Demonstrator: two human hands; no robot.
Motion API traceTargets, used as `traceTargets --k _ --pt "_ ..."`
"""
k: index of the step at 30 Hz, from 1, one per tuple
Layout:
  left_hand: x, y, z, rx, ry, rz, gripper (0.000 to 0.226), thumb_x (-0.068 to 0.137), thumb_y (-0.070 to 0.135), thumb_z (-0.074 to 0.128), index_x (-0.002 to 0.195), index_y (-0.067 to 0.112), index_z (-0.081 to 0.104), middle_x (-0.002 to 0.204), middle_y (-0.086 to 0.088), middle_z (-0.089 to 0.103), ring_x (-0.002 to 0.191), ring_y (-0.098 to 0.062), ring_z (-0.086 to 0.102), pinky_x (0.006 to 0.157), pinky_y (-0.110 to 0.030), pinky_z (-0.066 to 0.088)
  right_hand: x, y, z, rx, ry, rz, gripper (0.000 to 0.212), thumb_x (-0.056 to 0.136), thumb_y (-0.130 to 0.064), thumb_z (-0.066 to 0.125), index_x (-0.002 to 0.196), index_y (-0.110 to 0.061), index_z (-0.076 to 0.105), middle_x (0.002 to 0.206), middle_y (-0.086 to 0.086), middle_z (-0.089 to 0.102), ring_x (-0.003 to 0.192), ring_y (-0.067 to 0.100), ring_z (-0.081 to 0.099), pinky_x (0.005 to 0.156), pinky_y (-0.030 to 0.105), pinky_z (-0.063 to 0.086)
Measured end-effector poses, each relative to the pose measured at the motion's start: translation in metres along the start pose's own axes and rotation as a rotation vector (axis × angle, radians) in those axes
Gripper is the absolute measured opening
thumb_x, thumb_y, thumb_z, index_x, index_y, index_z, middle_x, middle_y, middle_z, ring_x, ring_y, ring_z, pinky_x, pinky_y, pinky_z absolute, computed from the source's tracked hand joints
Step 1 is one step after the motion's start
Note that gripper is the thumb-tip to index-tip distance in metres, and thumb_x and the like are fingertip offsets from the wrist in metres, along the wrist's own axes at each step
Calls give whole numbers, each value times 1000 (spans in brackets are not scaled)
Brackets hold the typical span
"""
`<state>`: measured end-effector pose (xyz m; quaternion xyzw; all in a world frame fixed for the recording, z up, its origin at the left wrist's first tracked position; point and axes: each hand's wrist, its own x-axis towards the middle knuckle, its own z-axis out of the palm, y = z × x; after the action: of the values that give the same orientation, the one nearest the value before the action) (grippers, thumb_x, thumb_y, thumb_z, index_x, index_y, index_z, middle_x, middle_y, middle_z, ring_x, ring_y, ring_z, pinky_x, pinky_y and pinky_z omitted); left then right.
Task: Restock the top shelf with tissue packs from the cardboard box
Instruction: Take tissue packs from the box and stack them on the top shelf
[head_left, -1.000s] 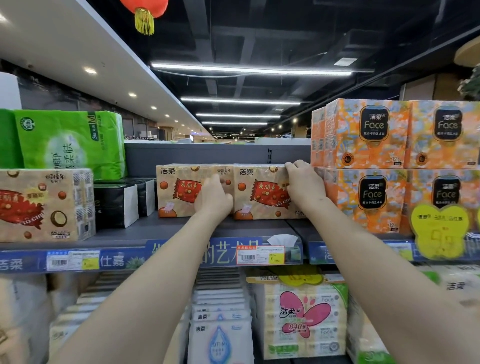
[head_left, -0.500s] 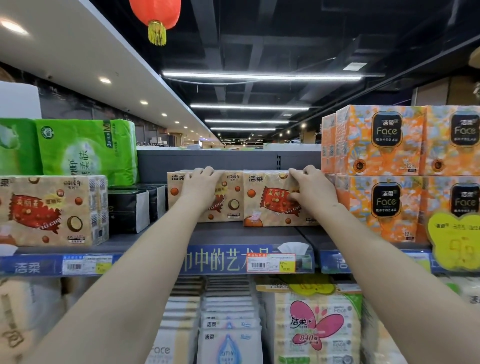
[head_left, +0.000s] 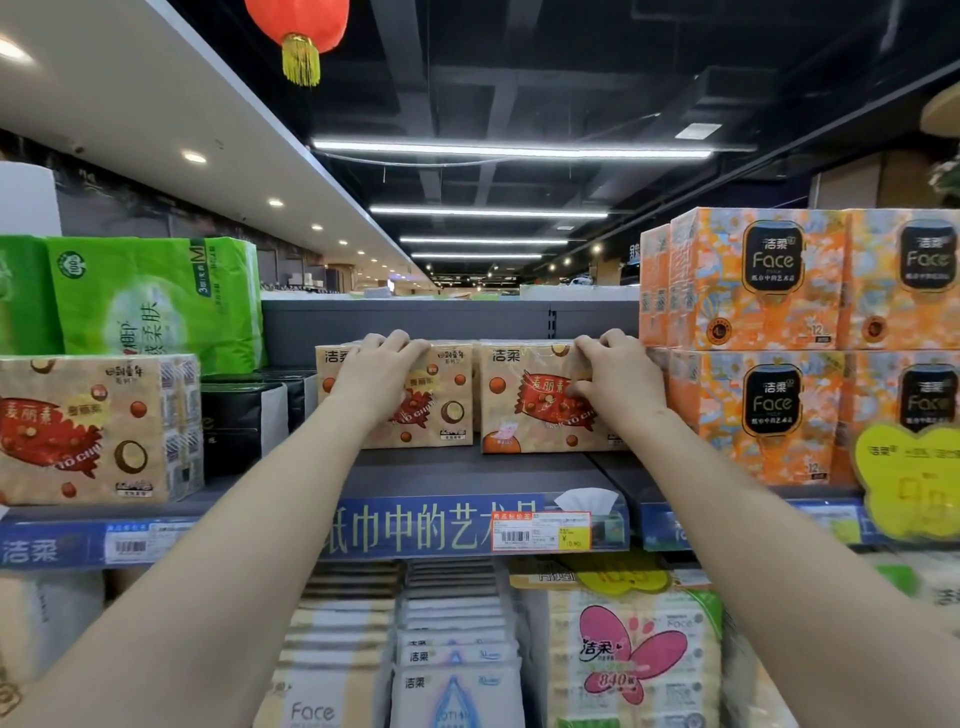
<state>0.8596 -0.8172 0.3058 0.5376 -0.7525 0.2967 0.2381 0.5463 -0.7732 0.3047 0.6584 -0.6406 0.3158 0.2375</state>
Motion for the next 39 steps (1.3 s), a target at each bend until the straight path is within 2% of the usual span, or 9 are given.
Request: traceTargets --k 4,10,18,23,26,29,32,36,39 --pt "-1 -4 -1 -21 -17 -1 74 90 20 75 154 27 38 148 -3 48 133 -32 47 108 -45 46 4 -2 4 -20 11 6 59 84 -42 79 135 -23 56 128 7 54 124 28 47 84 40 51" --pt "1 6 -3 -11 -23 -25 71 92 20 72 154 28 39 147 -4 48 131 -33 47 108 -45 44 13 -5 15 5 6 23 62 85 -40 79 138 -18 55 131 9 54 127 29 46 94 41 49" --pt "4 15 -1 -17 -4 -55 63 94 11 66 151 28 42 145 -2 50 128 -34 47 103 -46 48 18 -6 30 35 9 10 65 87 -33 78 143 -15 49 133 9 48 130 28 42 89 40 52" --pt "5 14 -2 -1 -36 -54 64 94 13 67 150 27 41 146 -3 48 130 -35 47 107 -48 46 18 -7 35 35 -15 25 66 89 -29 78 144 -15 45 141 12 44 139 33 40 87 43 56" --pt "6 17 -7 22 -86 -59 68 92 16 71 151 27 39 148 -3 48 134 -33 47 114 -54 40 17 -6 33 37 -30 29 67 89 -31 77 145 -17 45 146 10 46 148 33 31 96 46 52" --pt "4 22 -12 40 -105 -72 70 92 19 69 154 28 37 156 -3 43 145 -34 39 123 -62 22 17 -6 26 29 -40 49 75 88 -36 78 152 -18 42 154 7 45 153 32 25 113 47 39" --pt "-2 27 -19 36 -83 -68 74 95 32 67 159 28 32 166 -6 32 154 -35 28 125 -61 13 13 -14 13 55 -29 54 80 90 -37 76 157 -18 36 162 6 36 154 30 23 116 46 35" --pt "-13 42 -35 -39 -55 -55 68 97 40 61 158 26 35 164 -6 37 150 -31 36 125 -60 18 1 -28 0 44 -29 -46 65 96 -26 69 154 -18 42 161 3 41 153 26 27 113 44 40" --pt "-22 57 -46 -77 -46 -58 60 99 39 56 155 24 40 157 -5 47 142 -32 46 123 -57 26 -10 -41 -9 48 -93 -103 60 97 -25 67 152 -18 45 159 3 43 152 24 31 113 42 40"
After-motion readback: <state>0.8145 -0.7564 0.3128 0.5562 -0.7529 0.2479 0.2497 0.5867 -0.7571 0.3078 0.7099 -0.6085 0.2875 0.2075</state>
